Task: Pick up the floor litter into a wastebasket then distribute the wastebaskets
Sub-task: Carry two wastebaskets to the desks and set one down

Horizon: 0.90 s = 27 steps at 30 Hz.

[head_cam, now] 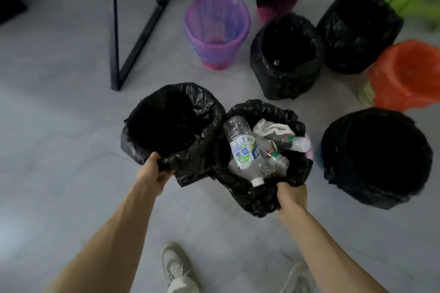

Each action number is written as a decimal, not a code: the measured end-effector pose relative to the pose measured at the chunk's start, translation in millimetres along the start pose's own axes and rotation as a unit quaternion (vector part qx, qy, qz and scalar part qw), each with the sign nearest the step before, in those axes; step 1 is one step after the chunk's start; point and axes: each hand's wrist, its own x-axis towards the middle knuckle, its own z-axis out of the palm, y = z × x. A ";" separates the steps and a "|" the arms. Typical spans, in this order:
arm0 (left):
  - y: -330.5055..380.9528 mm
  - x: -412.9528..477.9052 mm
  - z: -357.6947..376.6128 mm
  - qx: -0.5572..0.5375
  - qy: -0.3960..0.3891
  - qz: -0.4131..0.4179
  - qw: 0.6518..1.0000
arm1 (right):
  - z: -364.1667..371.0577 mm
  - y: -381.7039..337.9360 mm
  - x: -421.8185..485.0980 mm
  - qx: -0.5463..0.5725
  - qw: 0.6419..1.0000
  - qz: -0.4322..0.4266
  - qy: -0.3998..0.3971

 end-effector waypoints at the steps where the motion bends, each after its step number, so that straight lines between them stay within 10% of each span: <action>1: 7.9 -20.9 -16.9 -0.017 0.005 -0.003 1.000 | -0.4 -12.9 -20.3 -0.032 0.999 -0.015 -0.009; 15: 211.8 -283.3 -293.4 -0.177 0.075 0.068 0.979 | 59.7 -173.3 -393.1 -0.227 0.937 -0.234 -0.121; 27: 332.2 -307.8 -456.4 -0.260 0.185 0.108 0.941 | 220.7 -214.0 -586.0 -0.226 0.900 -0.271 -0.256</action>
